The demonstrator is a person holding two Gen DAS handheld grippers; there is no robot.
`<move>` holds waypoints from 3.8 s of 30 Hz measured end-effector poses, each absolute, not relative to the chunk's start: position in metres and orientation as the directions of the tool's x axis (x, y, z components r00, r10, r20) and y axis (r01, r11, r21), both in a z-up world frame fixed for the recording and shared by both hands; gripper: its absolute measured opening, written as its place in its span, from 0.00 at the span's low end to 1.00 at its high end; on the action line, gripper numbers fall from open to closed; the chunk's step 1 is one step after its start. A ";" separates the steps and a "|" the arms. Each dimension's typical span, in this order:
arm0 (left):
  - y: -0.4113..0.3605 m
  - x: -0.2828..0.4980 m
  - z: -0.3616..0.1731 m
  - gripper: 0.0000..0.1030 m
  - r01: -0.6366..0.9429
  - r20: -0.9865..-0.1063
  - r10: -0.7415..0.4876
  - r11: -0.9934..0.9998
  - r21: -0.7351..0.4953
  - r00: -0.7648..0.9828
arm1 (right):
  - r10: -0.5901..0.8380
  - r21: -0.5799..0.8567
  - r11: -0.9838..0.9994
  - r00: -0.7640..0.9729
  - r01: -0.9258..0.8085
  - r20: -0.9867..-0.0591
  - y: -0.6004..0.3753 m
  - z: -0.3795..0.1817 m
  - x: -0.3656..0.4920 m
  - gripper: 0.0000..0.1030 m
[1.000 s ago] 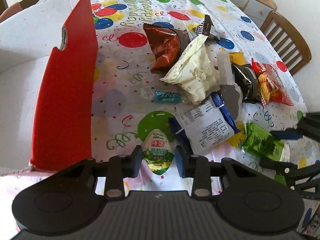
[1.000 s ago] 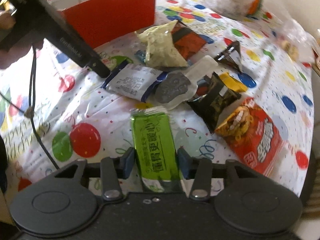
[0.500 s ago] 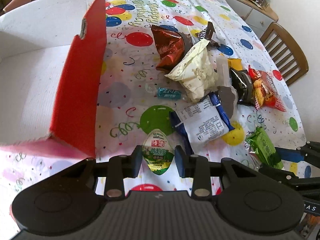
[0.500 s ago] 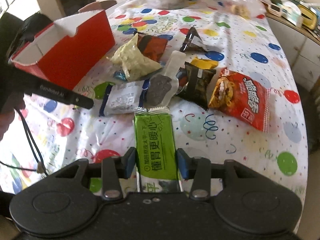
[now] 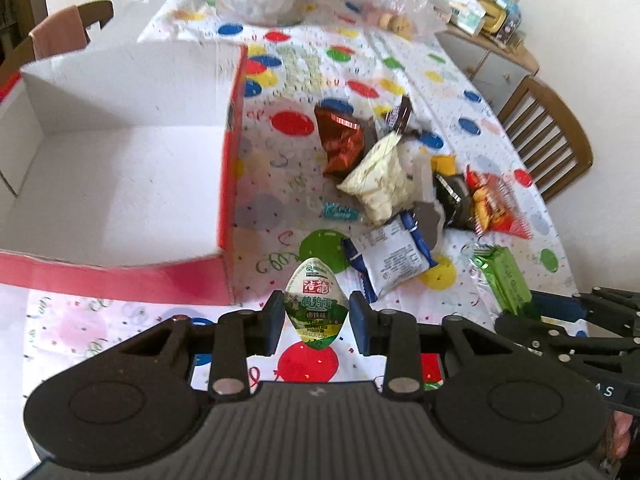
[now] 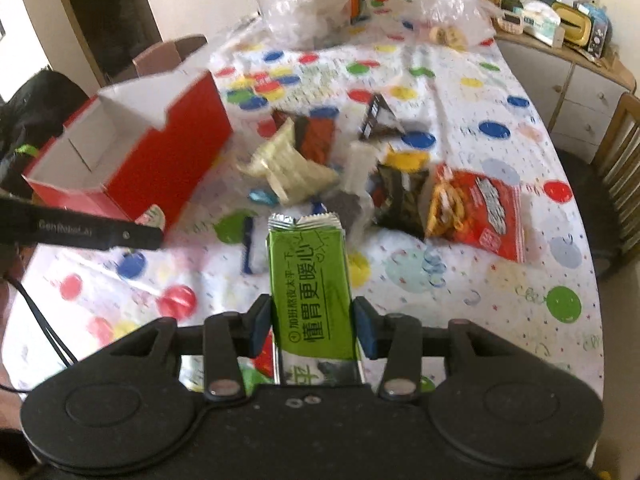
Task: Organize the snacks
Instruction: 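Lift both snacks and carry them over the open cardboard box, then open the right tool dropping the green bar while the left tool drops the cup, then move both open tools back over the snack pile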
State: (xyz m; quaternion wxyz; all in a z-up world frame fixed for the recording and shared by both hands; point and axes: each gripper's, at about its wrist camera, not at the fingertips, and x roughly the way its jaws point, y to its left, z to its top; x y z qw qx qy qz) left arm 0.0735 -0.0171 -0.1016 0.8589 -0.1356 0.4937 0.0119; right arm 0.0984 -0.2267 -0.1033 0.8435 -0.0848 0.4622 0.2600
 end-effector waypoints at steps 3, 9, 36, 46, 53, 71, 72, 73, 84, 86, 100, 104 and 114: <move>-0.010 0.067 -0.086 0.33 -0.147 -0.837 -0.115 0.963 -0.226 0.535 | 0.384 0.110 0.844 0.449 -0.524 -0.807 -0.212 -0.090 0.095 0.41; 0.014 0.060 -0.062 0.33 -0.158 -0.812 -0.083 0.965 -0.211 0.578 | 0.413 0.118 0.837 0.476 -0.534 -0.776 -0.176 -0.068 0.093 0.41; 0.196 0.091 -0.061 0.33 -0.276 -0.823 0.110 0.959 -0.058 0.558 | 0.437 0.075 0.760 0.421 -0.646 -0.795 0.026 -0.078 0.136 0.41; 0.228 0.118 -0.103 0.33 -0.268 -0.898 0.079 0.963 -0.044 0.433 | 0.348 0.027 0.748 0.357 -0.663 -0.867 0.072 -0.121 0.158 0.41; 0.223 0.129 -0.126 0.33 -0.222 -0.930 0.058 0.975 -0.026 0.364 | 0.290 -0.029 0.717 0.336 -0.697 -0.896 0.093 -0.138 0.154 0.41; 0.223 0.127 -0.150 0.34 -0.227 -0.954 0.058 0.974 -0.011 0.294 | 0.219 -0.061 0.701 0.295 -0.711 -0.930 0.101 -0.164 0.152 0.40; 0.224 0.126 -0.151 0.34 -0.230 -0.954 0.058 0.973 -0.011 0.293 | 0.221 -0.060 0.701 0.297 -0.711 -0.929 0.101 -0.163 0.152 0.41; 0.223 0.127 -0.151 0.34 -0.233 -0.954 0.060 0.972 -0.011 0.294 | 0.220 -0.061 0.701 0.298 -0.710 -0.929 0.101 -0.163 0.152 0.41; 0.218 0.113 -0.134 0.48 -0.241 -0.929 0.048 0.969 -0.046 0.368 | 0.267 -0.028 0.717 0.311 -0.697 -0.912 0.089 -0.144 0.147 0.44; 0.215 0.107 -0.126 0.52 -0.239 -0.917 0.048 0.970 -0.052 0.395 | 0.290 -0.013 0.718 0.316 -0.696 -0.903 0.084 -0.136 0.145 0.45; 0.199 0.076 -0.075 0.58 -0.242 -0.837 0.064 0.967 -0.083 0.543 | 0.413 0.058 0.750 0.397 -0.659 -0.820 0.044 -0.078 0.126 0.61; 0.187 0.068 -0.060 0.60 -0.224 -0.807 0.064 0.971 -0.085 0.588 | 0.441 0.072 0.754 0.422 -0.653 -0.792 0.032 -0.063 0.117 0.66; 0.152 0.041 -0.029 0.66 -0.191 -0.729 0.070 0.978 -0.085 0.680 | 0.504 0.119 0.768 0.479 -0.629 -0.719 -0.010 -0.034 0.095 0.80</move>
